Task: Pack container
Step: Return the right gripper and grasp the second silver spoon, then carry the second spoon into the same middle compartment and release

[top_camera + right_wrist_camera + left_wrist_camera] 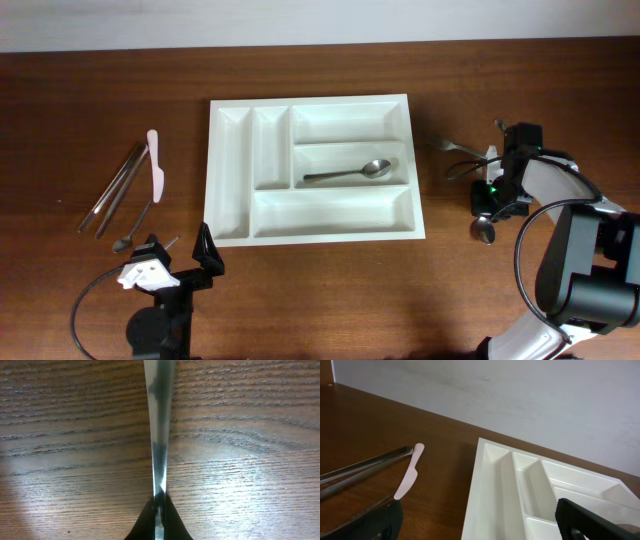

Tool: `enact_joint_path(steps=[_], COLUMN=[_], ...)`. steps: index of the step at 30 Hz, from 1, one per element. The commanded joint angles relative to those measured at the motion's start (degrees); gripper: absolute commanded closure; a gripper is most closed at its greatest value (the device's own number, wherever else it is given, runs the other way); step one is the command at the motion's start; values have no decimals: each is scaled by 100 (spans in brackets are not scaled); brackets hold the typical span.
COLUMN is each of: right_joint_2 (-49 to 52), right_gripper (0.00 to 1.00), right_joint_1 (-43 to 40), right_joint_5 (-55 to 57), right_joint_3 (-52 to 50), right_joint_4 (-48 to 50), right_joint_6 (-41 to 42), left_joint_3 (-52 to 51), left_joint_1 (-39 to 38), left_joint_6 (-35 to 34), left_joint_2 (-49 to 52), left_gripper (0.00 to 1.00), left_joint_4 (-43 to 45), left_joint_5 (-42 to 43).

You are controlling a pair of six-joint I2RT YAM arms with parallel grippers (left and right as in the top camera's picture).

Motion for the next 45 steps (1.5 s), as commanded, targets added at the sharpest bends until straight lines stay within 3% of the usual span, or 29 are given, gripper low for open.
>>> enact_joint_path(steps=[1, 8, 20, 29, 36, 45], right_joint_2=[232, 225, 225, 223, 223, 225], right_gripper=[96, 96, 96, 96, 96, 96], right_joint_1=[-39, -39, -39, 83, 885, 2452], right_joint_5=[22, -107, -509, -2175, -3217, -2527], right_joint_3=[-155, 31, 1628, 2496, 2638, 2638], right_joint_4=[50, 48, -833, -1366, -1351, -1095], right_joint_6=[52, 96, -2, -911, -1700, -3300], left_joint_3=[-42, -42, -42, -42, -42, -42], left_joint_1=[33, 33, 33, 33, 33, 33], left_joint_6=[109, 109, 109, 109, 109, 109], left_joint_2=[-33, -33, -33, -33, -33, -33], left_gripper=[1, 1, 1, 1, 1, 1], left_joint_4=[11, 11, 11, 11, 11, 11], left_joint_5=[81, 81, 81, 81, 81, 81])
